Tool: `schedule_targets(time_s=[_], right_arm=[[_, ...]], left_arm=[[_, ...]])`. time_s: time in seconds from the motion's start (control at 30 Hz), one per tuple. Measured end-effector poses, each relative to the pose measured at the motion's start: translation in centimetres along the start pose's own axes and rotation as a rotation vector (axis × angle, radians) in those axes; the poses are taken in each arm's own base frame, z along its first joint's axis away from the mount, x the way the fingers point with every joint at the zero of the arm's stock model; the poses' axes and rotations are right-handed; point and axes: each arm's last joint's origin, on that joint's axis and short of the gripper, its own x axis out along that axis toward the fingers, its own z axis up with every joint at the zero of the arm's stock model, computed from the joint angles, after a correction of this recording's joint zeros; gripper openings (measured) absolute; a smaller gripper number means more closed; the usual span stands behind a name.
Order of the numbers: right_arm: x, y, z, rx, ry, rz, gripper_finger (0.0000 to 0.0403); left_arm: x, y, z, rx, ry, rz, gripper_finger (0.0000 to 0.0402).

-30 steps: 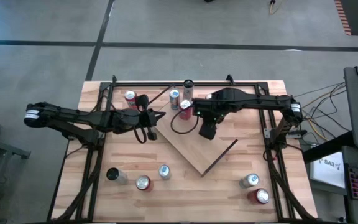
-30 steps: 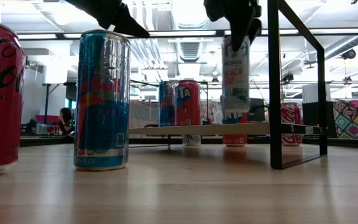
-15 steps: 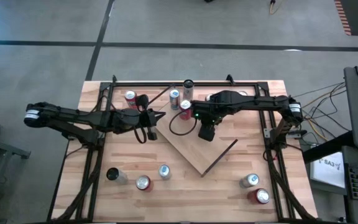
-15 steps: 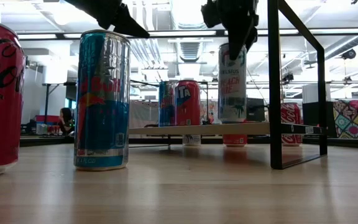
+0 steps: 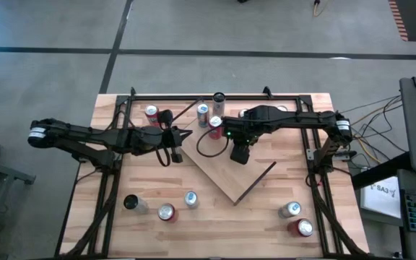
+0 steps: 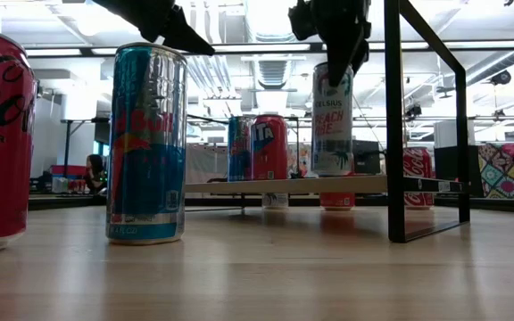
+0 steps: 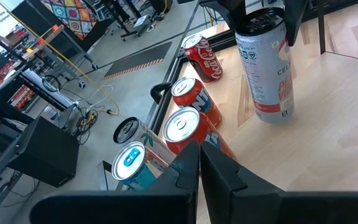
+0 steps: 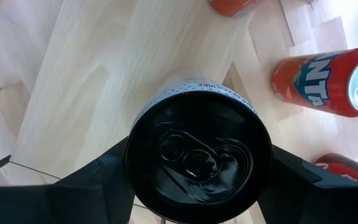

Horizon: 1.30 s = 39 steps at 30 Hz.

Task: Place canned beverage on shelf
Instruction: Put the right pink soda can on the shelf

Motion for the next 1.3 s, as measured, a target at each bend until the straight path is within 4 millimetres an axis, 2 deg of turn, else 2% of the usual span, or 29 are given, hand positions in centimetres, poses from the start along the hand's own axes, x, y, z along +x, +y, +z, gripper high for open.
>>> schedule_targets(time_s=[0.43, 0.73, 1.03, 1.3], right_arm=[[1.2, 0.0, -0.4, -0.008, 0.04, -0.009, 0.0244], [1.2, -0.1, -0.4, -0.009, 0.04, -0.01, 0.0245], [1.2, -0.1, -0.4, -0.009, 0.04, -0.01, 0.027], [1.2, 0.0, -0.4, -0.009, 0.039, -0.01, 0.0275]], left_arm=[[0.0, 0.0, 0.0, 0.001, 0.002, -0.001, 0.0], [0.0, 0.0, 0.0, 0.001, 0.002, -0.001, 0.0], [0.0, 0.0, 0.0, 0.001, 0.002, -0.001, 0.0], [0.0, 0.0, 0.0, 0.001, 0.002, -0.001, 0.0]])
